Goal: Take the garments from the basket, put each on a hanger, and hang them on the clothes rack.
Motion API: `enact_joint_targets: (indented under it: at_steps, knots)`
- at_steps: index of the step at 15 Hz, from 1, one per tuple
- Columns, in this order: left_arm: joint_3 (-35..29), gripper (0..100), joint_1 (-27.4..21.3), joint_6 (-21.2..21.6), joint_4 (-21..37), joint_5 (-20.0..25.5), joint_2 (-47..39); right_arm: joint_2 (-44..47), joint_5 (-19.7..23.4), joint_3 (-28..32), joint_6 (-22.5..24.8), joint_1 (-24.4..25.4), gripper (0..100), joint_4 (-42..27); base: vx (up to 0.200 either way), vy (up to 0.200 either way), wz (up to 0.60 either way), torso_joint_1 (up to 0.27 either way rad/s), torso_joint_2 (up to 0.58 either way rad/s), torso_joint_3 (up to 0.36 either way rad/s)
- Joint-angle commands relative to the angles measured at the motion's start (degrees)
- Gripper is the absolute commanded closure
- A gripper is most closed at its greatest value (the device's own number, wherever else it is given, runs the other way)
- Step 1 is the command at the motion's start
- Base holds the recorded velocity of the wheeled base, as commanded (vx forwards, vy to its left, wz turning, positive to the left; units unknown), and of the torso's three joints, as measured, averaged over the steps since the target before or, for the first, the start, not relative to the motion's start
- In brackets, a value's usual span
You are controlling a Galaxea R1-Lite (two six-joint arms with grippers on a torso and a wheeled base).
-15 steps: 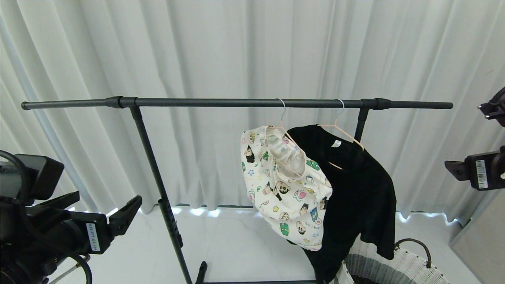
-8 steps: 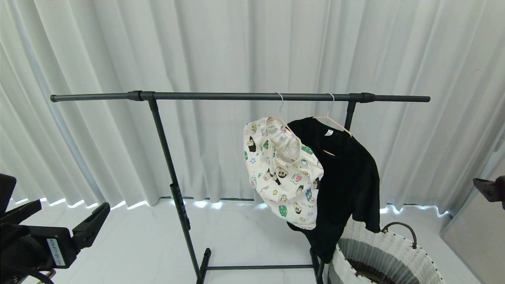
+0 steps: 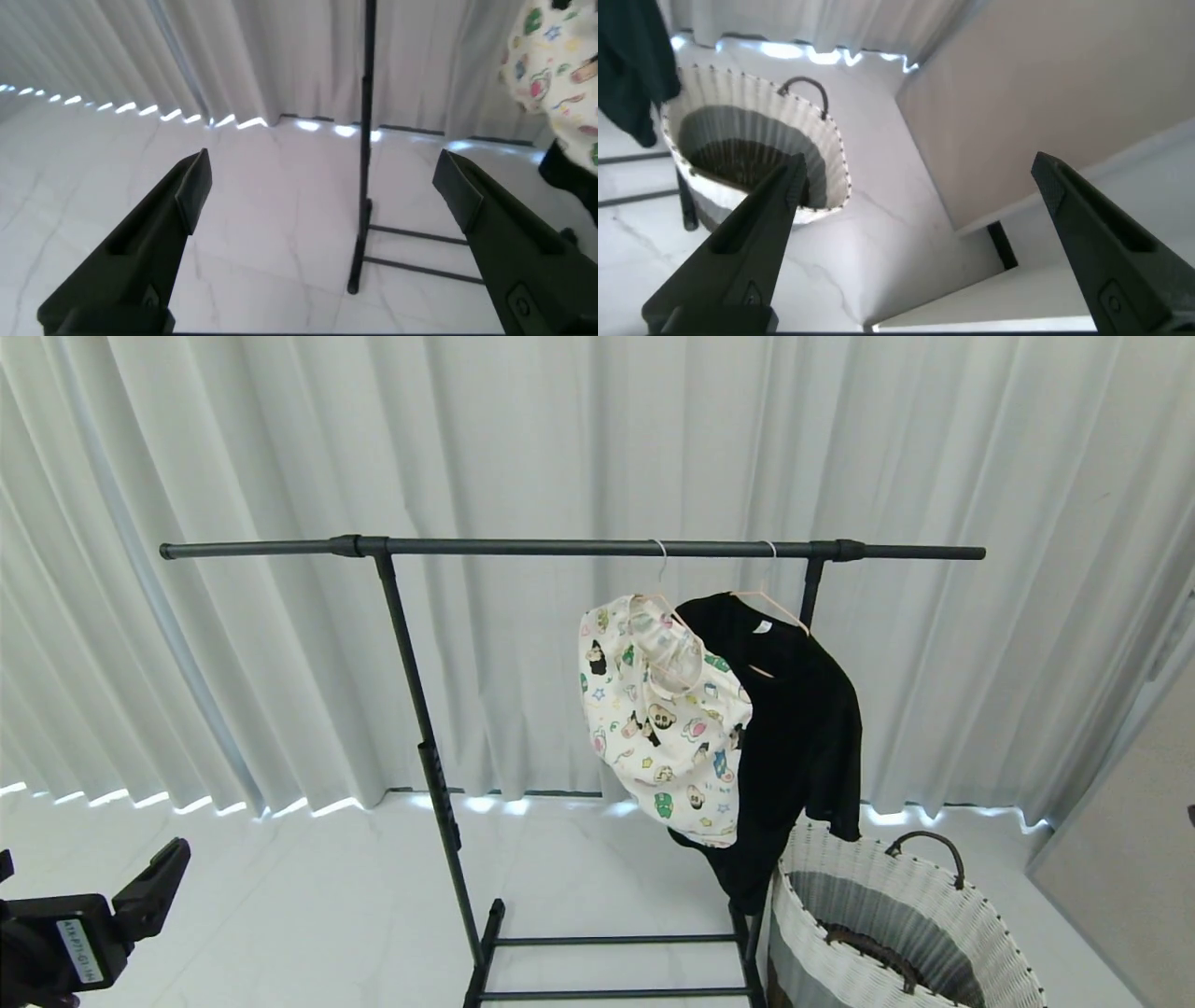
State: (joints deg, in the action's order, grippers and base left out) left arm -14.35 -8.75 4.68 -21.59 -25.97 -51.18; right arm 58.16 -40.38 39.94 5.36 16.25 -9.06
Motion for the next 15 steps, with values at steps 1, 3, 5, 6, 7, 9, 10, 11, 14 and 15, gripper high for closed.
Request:
enact_joint_targets:
  at_steps: [1, 3, 5, 6, 7, 9, 10, 11, 14, 15]
  knots:
    - [0.55, 0, 1.46, -0.02, -0.03, -0.40, 0.90, -2.61, -0.05, -1.53, 0.00, -0.96, 0, 0.00, 0.000, 0.000, 0.00, -0.193, 0.48, 0.242]
    - [2.22, 0, 1.55, -0.11, -0.03, -2.86, 2.31, -4.46, -0.05, -3.46, 0.00, -1.75, 0, -0.08, 0.000, 0.000, 0.00, -0.225, 0.50, 0.271]
    - [5.21, 0, 1.46, 0.15, -0.03, -4.80, 5.82, -8.42, -0.32, -6.36, 0.17, -4.03, 0, -0.26, 0.000, 0.000, 0.00, -0.229, 0.52, 0.291]
    - [6.88, 0, 1.46, 0.68, -0.03, -5.76, 8.55, -11.14, -0.58, -8.12, 0.52, -5.79, 0, -0.52, 0.000, 0.000, 0.00, -0.232, 0.51, 0.276]
    - [8.28, 0, 1.46, 1.30, -0.03, -6.91, 10.92, -13.34, -0.58, -9.61, 0.88, -7.37, 0, -0.87, 0.000, 0.000, 0.00, -0.232, 0.50, 0.286]
    - [12.94, 0, 1.46, 5.07, 0.06, -8.75, 17.95, -19.40, -0.58, -13.22, 0.96, -9.31, 0, -0.87, 0.000, 0.000, 0.00, -0.222, 0.50, 0.286]
    - [14.17, 0, 1.46, 7.36, 0.06, -8.75, 21.91, -23.01, -0.67, -15.33, 1.05, -10.01, 0, -0.87, 0.000, 0.000, 0.00, -0.212, 0.50, 0.286]
    - [14.35, 0, 1.46, 8.94, 0.14, -8.75, 24.46, -26.52, -0.67, -17.26, 1.14, -10.89, 0, -0.87, 0.000, 0.000, 0.00, -0.203, 0.49, 0.286]
    - [14.35, 0, 1.46, 10.26, 3.66, -8.49, 32.28, -41.20, -0.14, -24.64, 4.48, -11.86, 0, -0.87, 0.000, 0.000, 0.00, -0.170, 0.41, 0.240]
    - [14.35, 0, 1.46, 10.79, 7.26, -8.40, 37.29, -46.91, -0.05, -26.84, 7.82, -11.77, 0, -0.96, 0.000, 0.000, 0.00, -0.066, 0.16, 0.085]
